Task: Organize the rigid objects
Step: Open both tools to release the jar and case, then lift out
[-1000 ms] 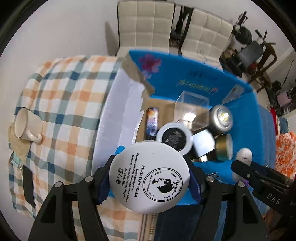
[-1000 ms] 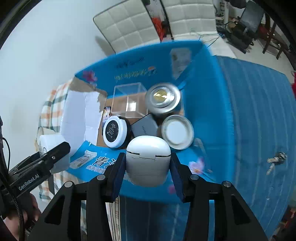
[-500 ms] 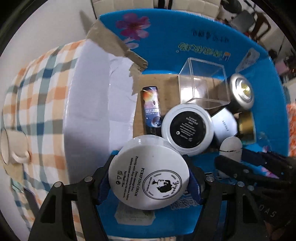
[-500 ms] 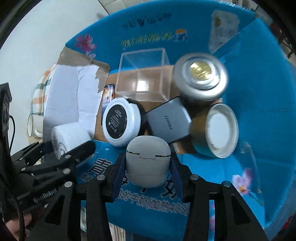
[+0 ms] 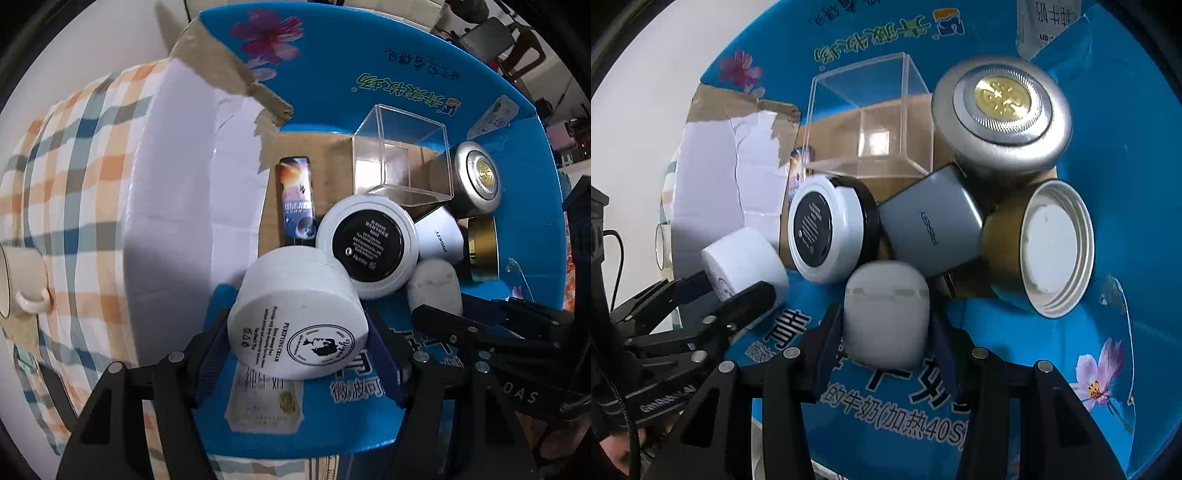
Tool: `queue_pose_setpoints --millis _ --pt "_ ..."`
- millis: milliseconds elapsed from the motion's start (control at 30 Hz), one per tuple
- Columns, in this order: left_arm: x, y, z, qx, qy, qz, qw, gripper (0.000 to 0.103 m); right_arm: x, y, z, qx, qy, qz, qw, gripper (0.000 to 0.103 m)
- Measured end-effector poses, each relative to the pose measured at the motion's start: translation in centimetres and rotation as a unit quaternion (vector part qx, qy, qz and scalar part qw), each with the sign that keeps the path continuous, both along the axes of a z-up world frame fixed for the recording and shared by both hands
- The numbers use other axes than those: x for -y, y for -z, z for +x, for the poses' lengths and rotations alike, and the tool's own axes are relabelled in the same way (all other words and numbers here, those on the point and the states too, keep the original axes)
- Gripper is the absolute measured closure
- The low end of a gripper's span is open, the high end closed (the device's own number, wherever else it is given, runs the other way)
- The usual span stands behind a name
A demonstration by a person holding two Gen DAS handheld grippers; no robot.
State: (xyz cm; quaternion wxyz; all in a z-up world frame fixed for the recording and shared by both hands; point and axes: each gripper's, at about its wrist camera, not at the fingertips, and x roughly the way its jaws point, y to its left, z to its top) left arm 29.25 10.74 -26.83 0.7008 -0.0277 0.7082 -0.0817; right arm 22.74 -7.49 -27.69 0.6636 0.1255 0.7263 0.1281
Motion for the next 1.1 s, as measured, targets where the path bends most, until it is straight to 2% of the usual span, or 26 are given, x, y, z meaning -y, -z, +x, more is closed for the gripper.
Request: queue_pose_setpoints --millis 200,233,267,333,367,433,467,500,533,800,967,1100 --pt "-0.7 -1.7 -1.0 0.013 -0.017 0.006 0.9998 0.035 0.5 -1.1 -0.5 0.012 0.003 -0.026 1.0 0.049" --pt "-0.7 -1.9 -1.1 0.017 -0.018 0.007 0.9997 0.031 0.7 -1.6 -0.6 0.019 0.007 -0.035 0.999 0.046" --pt "-0.8 -2.4 -1.3 0.022 -0.021 0.006 0.9995 0.021 1.0 -2.2 -0.7 0.026 0.01 -0.044 0.999 0.044" --pt "-1.0 -3.3 -1.6 0.036 -0.028 0.009 0.9989 0.013 1.5 -3.3 -1.1 0.043 0.014 -0.075 0.996 0.038" --pt "-1.0 -3.8 -1.9 0.042 -0.031 0.011 0.9986 0.013 1.7 -3.9 -1.1 0.054 0.017 -0.09 0.994 0.036" --pt "-1.1 -4.5 -2.1 0.048 -0.034 0.017 0.9981 0.011 2.1 -5.1 -1.5 0.072 0.024 -0.131 0.988 0.024" --pt "-1.2 -5.0 -2.4 0.054 -0.035 0.022 0.9977 0.003 2.3 -5.5 -1.6 0.08 0.027 -0.14 0.987 0.019" --pt "-1.2 -5.2 -2.6 0.058 -0.036 0.022 0.9974 0.0 2.6 -6.1 -1.8 0.089 0.031 -0.152 0.984 0.011" --pt "-1.3 -5.8 -2.9 0.066 -0.039 0.023 0.9967 0.0 2.8 -6.7 -2.0 0.098 0.034 -0.166 0.981 0.009" --pt "-0.6 -10.3 -4.5 0.111 -0.039 0.029 0.9926 0.0 3.2 -11.8 -4.5 0.142 0.031 -0.183 0.972 0.009" --pt "0.4 -14.4 -6.5 0.158 -0.029 0.053 0.9857 0.0 3.8 -15.7 -7.1 0.17 0.03 -0.178 0.969 0.009" --pt "0.7 -17.6 -8.3 0.189 -0.034 0.051 0.9801 0.0 4.0 -18.3 -9.2 0.193 0.028 -0.179 0.964 0.009"
